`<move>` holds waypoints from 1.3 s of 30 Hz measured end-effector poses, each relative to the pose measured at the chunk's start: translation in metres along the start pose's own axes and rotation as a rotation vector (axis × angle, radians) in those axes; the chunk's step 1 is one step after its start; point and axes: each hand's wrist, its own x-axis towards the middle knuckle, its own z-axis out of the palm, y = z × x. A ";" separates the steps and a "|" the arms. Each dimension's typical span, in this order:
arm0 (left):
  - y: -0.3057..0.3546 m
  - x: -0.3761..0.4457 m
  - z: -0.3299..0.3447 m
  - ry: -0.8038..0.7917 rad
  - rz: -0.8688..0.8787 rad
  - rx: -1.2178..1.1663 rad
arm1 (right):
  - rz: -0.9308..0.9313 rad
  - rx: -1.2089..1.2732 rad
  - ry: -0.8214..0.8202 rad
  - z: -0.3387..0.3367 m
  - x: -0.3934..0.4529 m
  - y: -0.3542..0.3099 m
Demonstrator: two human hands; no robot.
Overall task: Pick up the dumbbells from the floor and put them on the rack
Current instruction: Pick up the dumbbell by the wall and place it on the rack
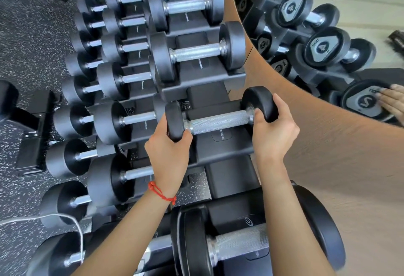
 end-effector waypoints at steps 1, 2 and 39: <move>0.000 -0.001 0.000 0.000 -0.003 -0.003 | 0.005 0.004 0.007 0.000 -0.001 0.000; 0.001 -0.001 0.000 0.004 -0.003 -0.007 | 0.004 0.008 0.012 -0.001 -0.001 0.000; -0.022 -0.116 -0.064 -0.120 -0.049 -0.313 | -0.197 0.021 0.035 -0.084 -0.117 0.008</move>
